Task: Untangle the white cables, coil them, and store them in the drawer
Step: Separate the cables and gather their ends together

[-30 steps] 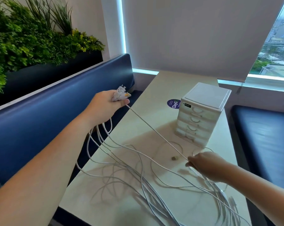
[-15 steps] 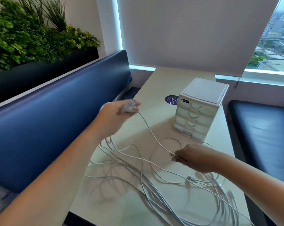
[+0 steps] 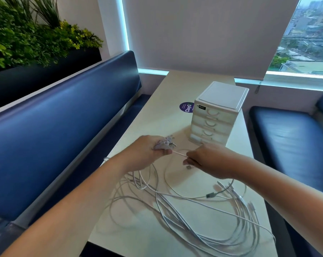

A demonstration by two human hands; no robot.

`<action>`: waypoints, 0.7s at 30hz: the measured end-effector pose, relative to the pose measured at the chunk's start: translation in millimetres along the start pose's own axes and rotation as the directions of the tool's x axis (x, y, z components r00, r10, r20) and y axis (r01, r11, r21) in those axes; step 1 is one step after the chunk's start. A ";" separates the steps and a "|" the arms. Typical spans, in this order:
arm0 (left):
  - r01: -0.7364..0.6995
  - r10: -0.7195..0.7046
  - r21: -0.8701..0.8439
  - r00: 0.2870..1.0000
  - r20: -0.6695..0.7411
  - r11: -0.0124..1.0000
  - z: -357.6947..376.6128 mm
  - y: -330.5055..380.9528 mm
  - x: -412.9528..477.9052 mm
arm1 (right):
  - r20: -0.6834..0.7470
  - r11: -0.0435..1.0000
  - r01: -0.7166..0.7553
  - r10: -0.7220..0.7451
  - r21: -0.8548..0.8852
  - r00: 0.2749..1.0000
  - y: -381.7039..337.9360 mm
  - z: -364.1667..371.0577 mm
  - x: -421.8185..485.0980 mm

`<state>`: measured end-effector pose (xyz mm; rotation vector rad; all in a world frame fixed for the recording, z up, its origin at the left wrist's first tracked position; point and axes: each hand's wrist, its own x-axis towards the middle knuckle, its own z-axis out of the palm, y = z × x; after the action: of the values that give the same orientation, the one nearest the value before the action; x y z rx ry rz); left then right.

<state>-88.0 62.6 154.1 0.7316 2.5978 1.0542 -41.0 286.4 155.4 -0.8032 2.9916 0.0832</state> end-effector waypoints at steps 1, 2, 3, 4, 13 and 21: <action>0.000 -0.001 -0.028 0.999 -0.032 1.000 -5.1 -0.5 0.0 | 0.006 1.000 -0.005 0.006 -0.023 1.000 2.3 5.8 -2.8; -0.006 0.003 -0.047 0.998 -0.063 0.999 -10.7 -0.2 -0.1 | 0.019 0.999 -0.014 0.014 -0.045 1.000 4.5 12.3 -6.0; -0.015 0.010 -0.053 0.996 -0.092 0.998 -16.4 0.2 -0.2 | 0.033 0.998 -0.023 0.025 -0.061 0.999 6.3 19.3 -9.6; -0.028 0.021 -0.054 0.992 -0.123 0.998 -22.0 -0.3 0.3 | 0.042 0.997 -0.025 0.028 -0.080 0.999 6.9 25.7 -13.3; -0.047 0.067 0.104 0.978 -0.196 0.993 -41.5 -8.2 -5.0 | -0.055 0.995 0.003 -0.008 -0.103 0.998 0.0 64.1 -33.4; 0.003 0.020 0.077 0.955 -0.295 0.997 -51.3 -24.1 -13.3 | -0.311 0.994 0.035 -0.067 -0.106 0.948 2.1 92.4 -67.4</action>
<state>-105.7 10.8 174.0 0.6445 2.9040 1.1509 18.8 327.7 67.0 -0.9909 3.2833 0.1132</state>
